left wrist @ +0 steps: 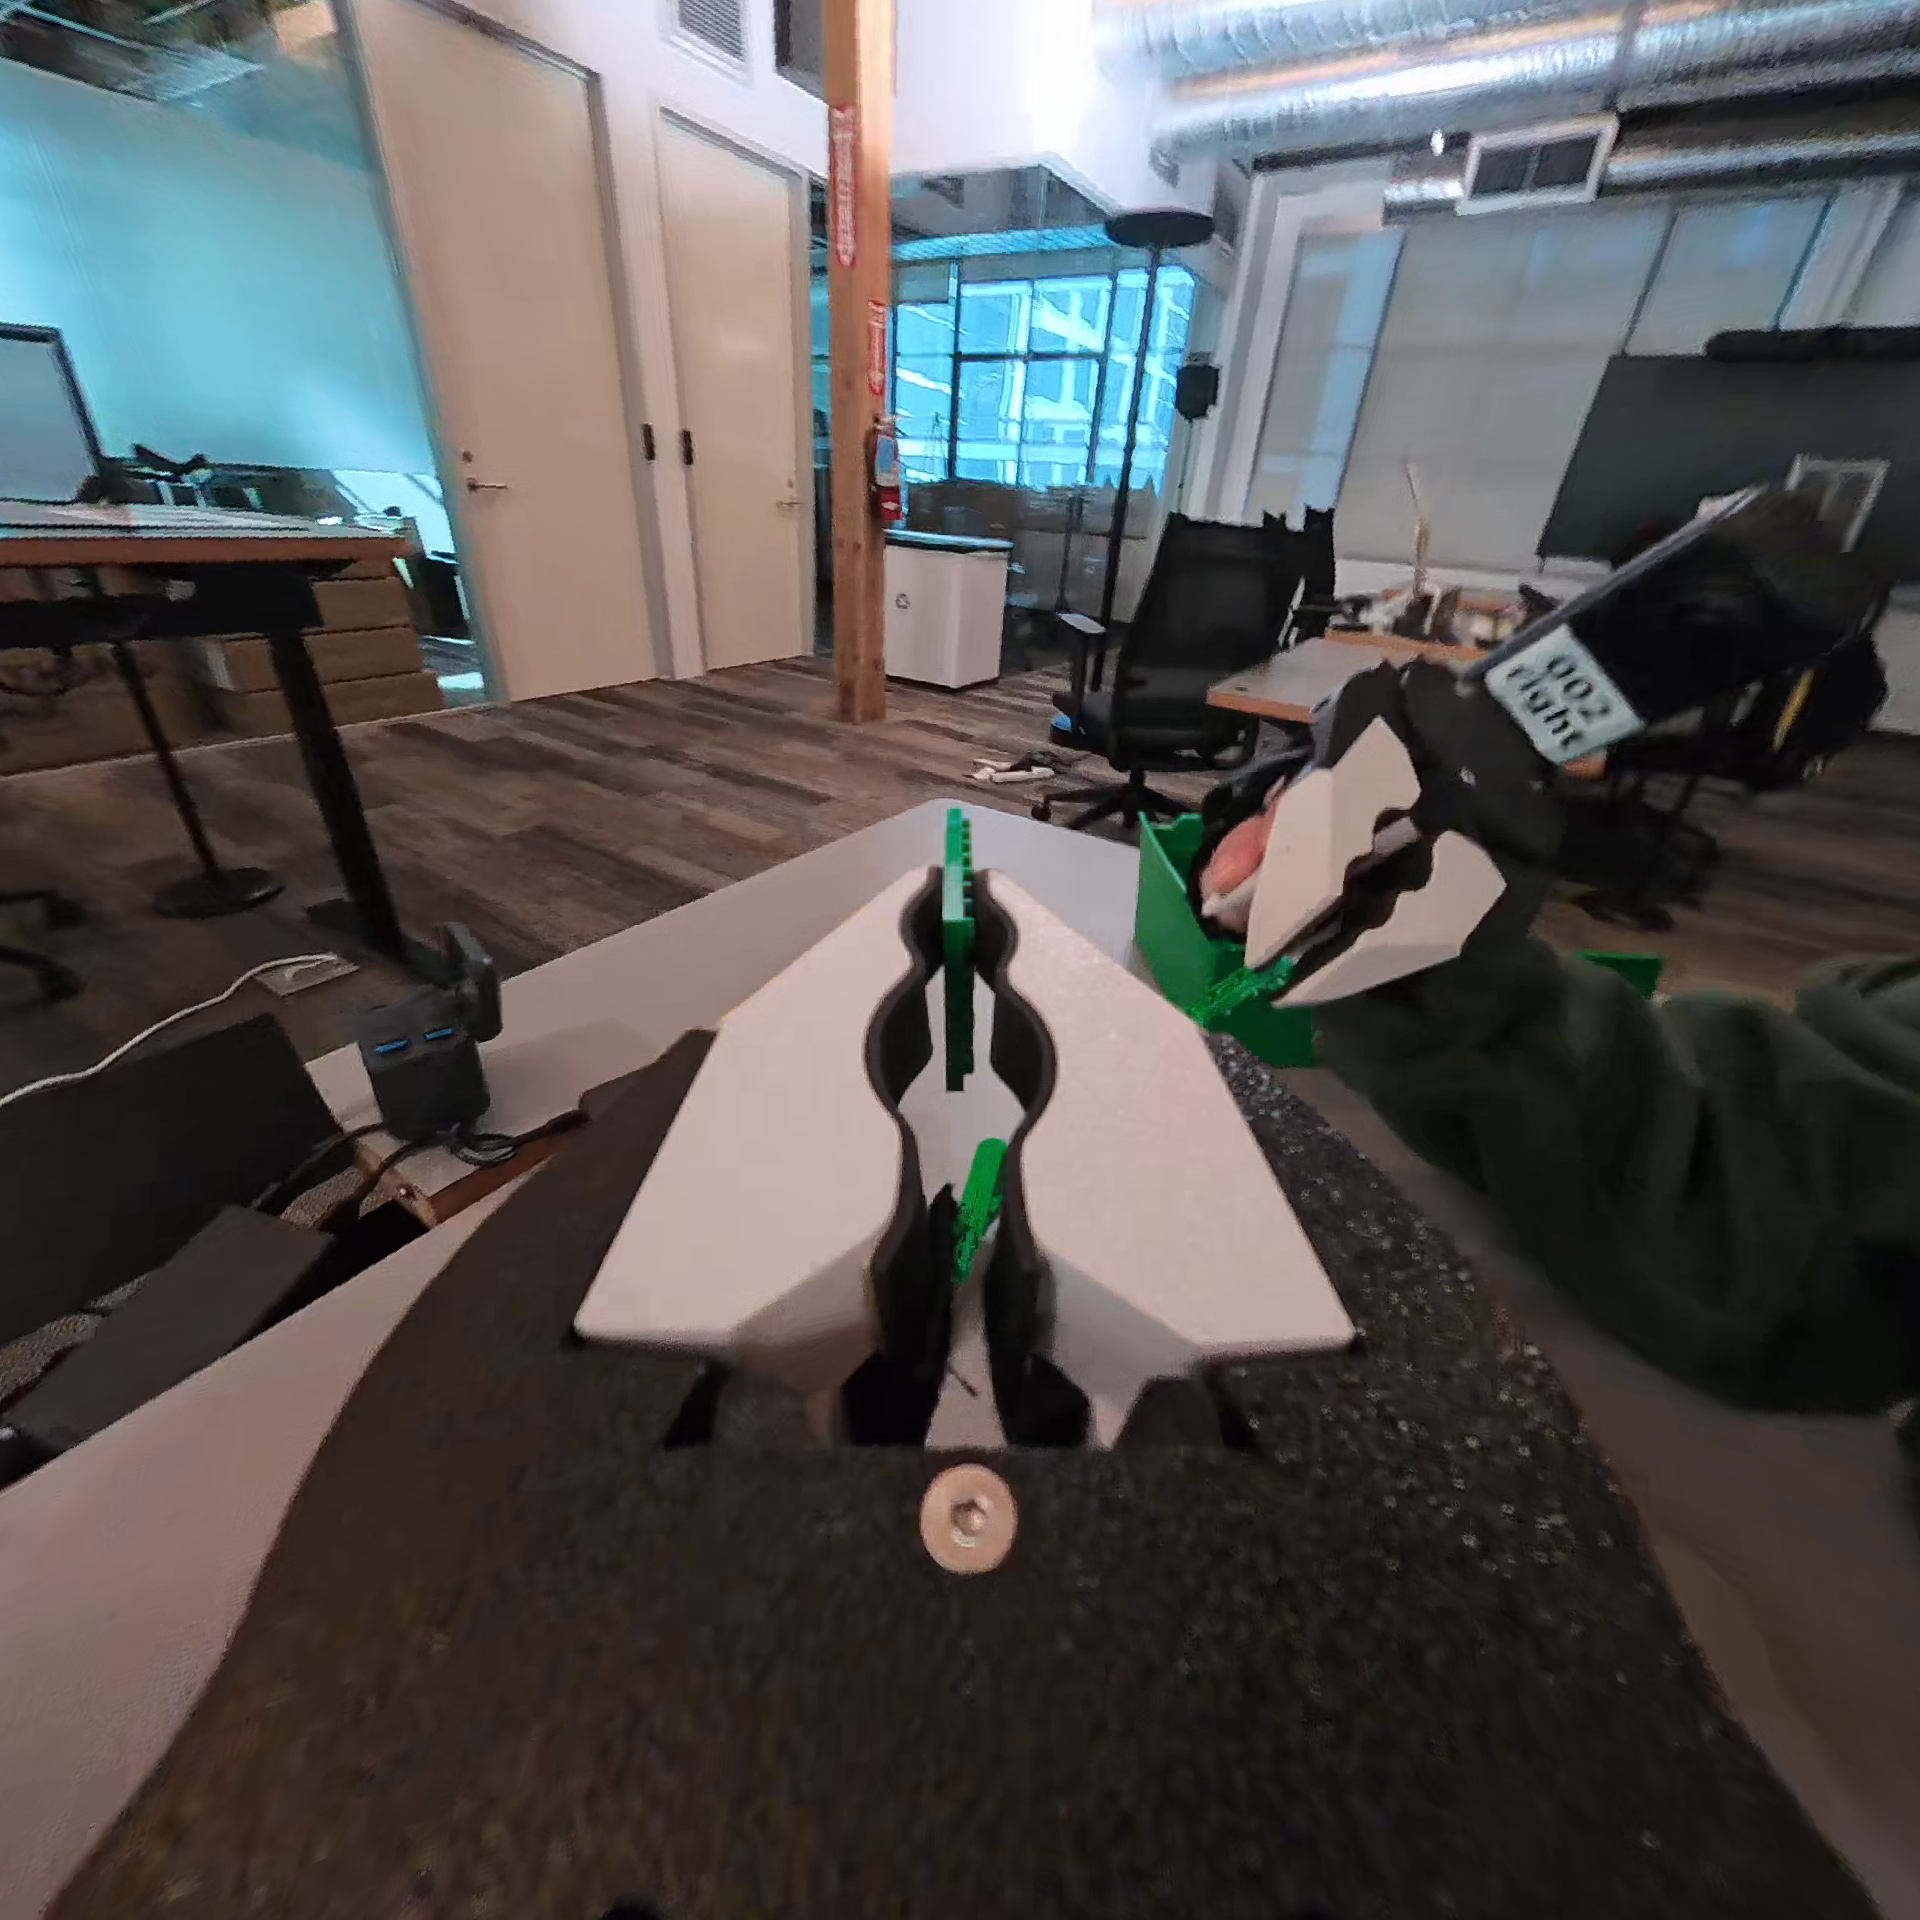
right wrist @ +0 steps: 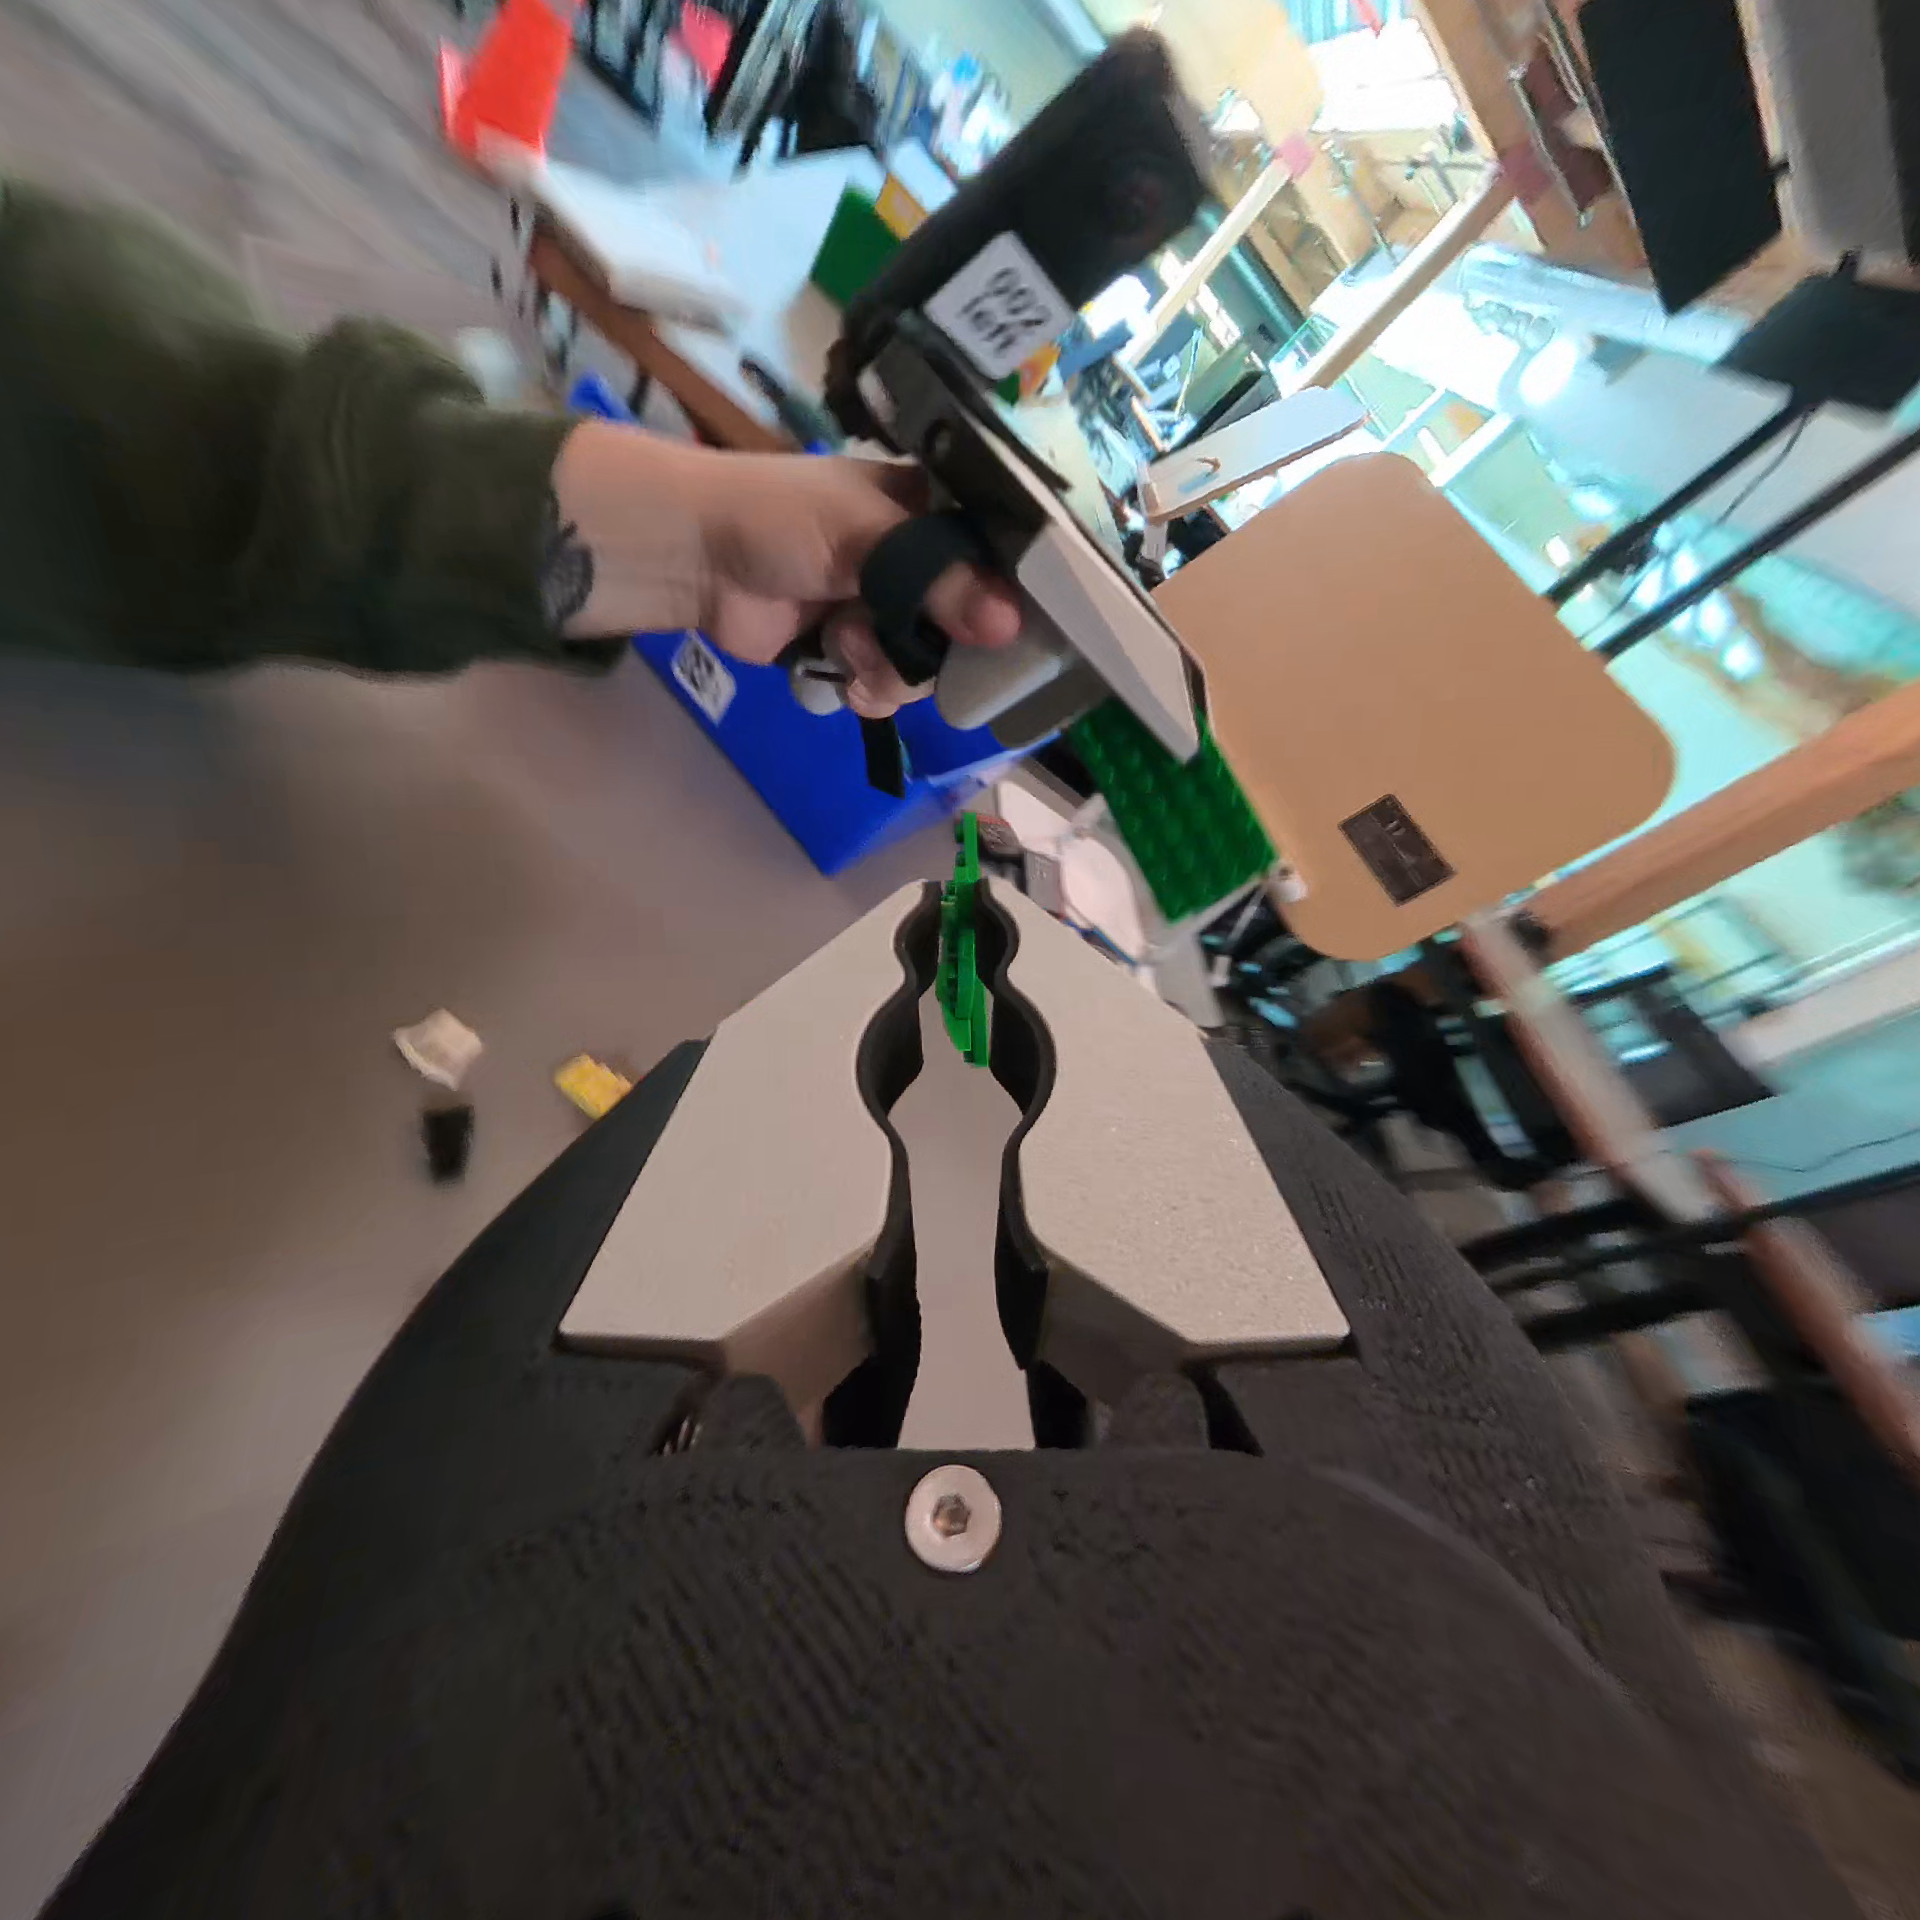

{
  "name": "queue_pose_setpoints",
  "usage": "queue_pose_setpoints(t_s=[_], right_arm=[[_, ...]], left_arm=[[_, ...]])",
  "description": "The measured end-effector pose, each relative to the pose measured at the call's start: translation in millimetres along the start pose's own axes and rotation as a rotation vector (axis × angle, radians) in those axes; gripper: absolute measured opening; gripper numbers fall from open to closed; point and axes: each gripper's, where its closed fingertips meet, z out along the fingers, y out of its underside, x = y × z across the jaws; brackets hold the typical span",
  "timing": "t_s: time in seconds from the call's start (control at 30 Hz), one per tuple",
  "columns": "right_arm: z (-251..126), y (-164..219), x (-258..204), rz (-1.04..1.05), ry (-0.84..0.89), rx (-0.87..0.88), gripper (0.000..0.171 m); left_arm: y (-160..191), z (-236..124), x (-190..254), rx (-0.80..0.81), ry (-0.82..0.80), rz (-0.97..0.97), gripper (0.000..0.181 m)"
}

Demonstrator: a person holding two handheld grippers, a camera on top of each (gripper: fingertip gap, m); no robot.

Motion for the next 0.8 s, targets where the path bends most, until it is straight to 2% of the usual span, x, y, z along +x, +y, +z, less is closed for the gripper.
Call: queue_pose_setpoints(t_s=[0.1,0.27,0.4,0.5,0.57,0.7,0.77,0.8], right_arm=[[-3.6,-3.6,13.7,0.240,-0.012,0.087,0.004],[-3.3,-5.9,27.5,0.620,-0.063,0.185,0.004],[7.7,-4.6,20.4,0.675,-0.065,0.145,0.004],[16.9,-10.5,11.5,0.692,-0.048,0.114,0.004],[22.5,-14.2,9.8,0.720,-0.019,0.103,0.004],[33.2,-20.6,12.3,0.808,0.015,0.137,0.004],[40.6,-23.3,13.8,0.857,0.020,0.165,0.004],[44.6,-25.3,13.8,0.875,0.017,0.182,0.004]], left_arm=[[-8.2,-13.3,-8.3,0.030,0.004,-0.130,0.002],[-4.2,-39.3,-17.3,-0.021,0.044,-0.314,0.002],[-16.6,-60.4,-16.1,0.035,0.094,-0.375,0.002],[-18.3,-80.2,-18.9,0.013,0.052,-0.379,0.002],[-8.5,-103.6,-38.6,-0.055,-0.112,-0.369,0.002],[27.9,-190.4,-113.1,-0.224,-0.661,-0.337,0.002],[41.8,-222.1,-135.0,-0.250,-0.779,-0.386,0.002],[50.1,-233.9,-144.6,-0.265,-0.823,-0.423,0.012]])
